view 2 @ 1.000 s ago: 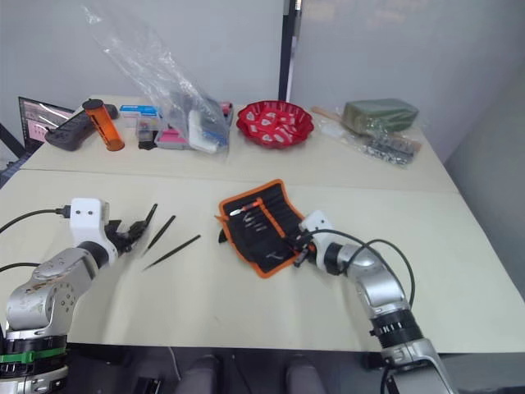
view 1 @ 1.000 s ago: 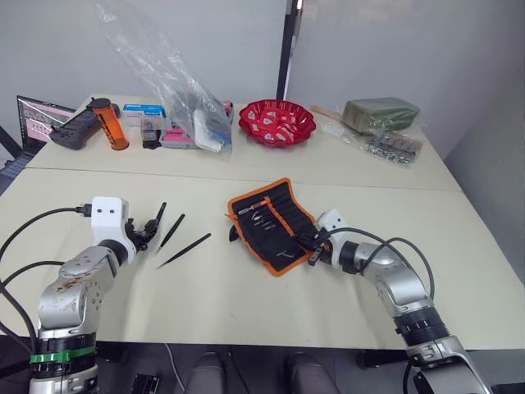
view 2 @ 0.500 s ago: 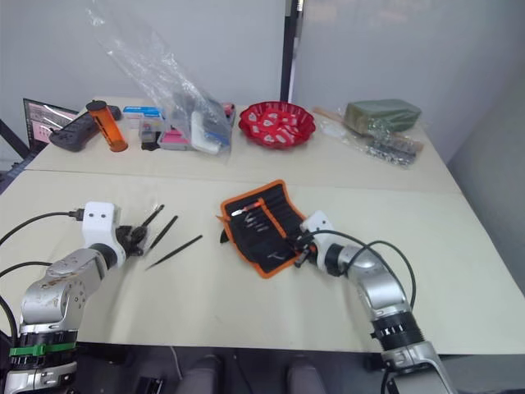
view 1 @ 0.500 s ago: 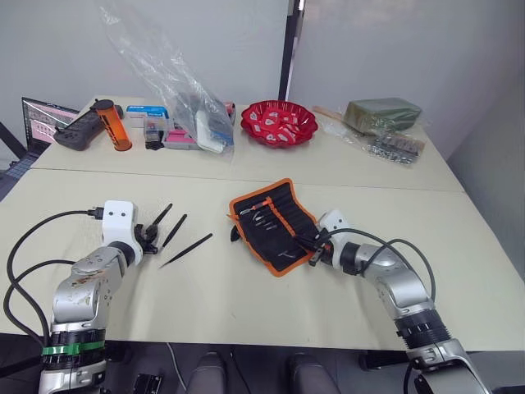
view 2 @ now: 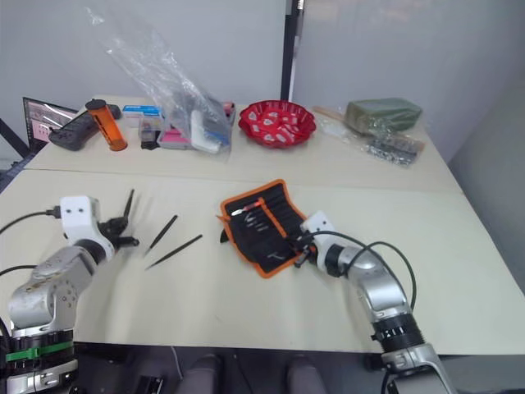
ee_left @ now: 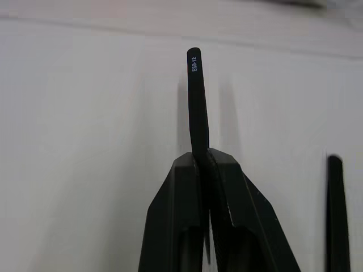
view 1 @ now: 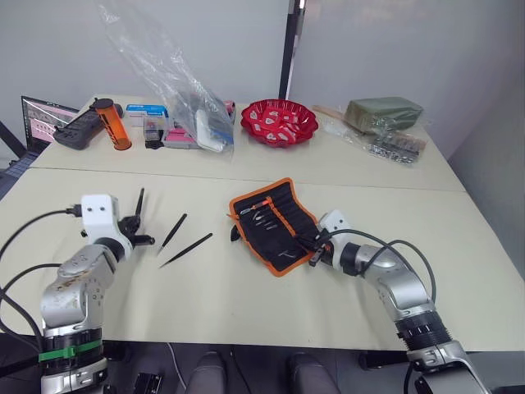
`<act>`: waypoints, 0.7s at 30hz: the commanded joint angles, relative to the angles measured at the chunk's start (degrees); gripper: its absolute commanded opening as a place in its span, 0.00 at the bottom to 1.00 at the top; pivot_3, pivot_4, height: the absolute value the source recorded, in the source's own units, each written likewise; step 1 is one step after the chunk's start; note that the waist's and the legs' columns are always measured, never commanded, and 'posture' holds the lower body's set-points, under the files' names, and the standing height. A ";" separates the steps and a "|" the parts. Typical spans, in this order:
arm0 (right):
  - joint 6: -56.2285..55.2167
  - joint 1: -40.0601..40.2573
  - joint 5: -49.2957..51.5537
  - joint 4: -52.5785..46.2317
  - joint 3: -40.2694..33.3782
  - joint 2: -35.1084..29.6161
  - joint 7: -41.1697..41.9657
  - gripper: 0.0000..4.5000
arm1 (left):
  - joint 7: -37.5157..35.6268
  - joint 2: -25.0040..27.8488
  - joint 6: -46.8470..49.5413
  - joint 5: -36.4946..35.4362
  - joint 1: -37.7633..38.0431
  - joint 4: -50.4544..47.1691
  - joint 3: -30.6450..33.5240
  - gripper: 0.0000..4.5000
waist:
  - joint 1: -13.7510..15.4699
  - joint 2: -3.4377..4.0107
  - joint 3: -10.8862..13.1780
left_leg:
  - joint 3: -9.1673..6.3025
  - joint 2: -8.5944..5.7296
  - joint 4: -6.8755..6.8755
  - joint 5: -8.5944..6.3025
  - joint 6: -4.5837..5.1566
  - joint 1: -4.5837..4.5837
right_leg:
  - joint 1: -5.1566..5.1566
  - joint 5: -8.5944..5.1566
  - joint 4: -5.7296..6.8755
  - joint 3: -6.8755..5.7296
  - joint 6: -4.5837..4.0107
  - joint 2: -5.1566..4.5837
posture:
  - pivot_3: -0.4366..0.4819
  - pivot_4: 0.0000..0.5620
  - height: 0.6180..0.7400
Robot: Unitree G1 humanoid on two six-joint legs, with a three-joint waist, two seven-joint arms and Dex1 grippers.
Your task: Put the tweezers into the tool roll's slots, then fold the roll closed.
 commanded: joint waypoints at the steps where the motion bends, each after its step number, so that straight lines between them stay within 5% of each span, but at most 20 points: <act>1: 2.73 2.31 -2.75 3.54 1.45 -0.12 -1.18 0.00 | -1.91 1.31 3.68 -4.11 -3.84 -5.83 -0.32 0.01 | 0.01 -0.01 0.00 | 0.00 -0.01 0.00 -0.01 -0.01 0.00 | 0.01 -0.01 0.00 0.00 -0.02 0.00 | 0.48 0.27 1.00; 8: 2.89 2.58 -2.81 3.28 1.56 0.50 -2.11 0.00 | -11.20 5.89 16.05 -12.86 -13.05 -12.39 -10.46 0.01 | -0.40 -0.01 0.00 | 0.00 -0.01 0.01 0.00 0.00 0.01 | 0.04 -0.03 0.01 0.03 -0.05 0.02 | 0.48 0.27 1.00; 16: 3.41 3.15 -2.63 2.51 1.48 1.33 -3.38 0.00 | -15.19 7.22 17.53 -10.44 -24.51 -9.52 -23.26 0.01 | -0.46 -0.01 0.01 | 0.00 -0.01 0.01 0.04 0.07 0.00 | 0.02 -0.01 -0.01 0.06 0.00 0.05 | 0.48 0.27 1.00; 21: 3.73 3.67 -2.36 1.86 1.06 1.91 -4.31 0.00 | -15.71 6.87 28.42 -10.81 -30.86 -7.94 -30.35 0.01 | -0.60 0.01 0.02 | 0.00 -0.01 0.00 0.12 0.19 0.00 | 0.01 -0.03 0.00 0.11 0.00 0.07 | 0.48 0.27 1.00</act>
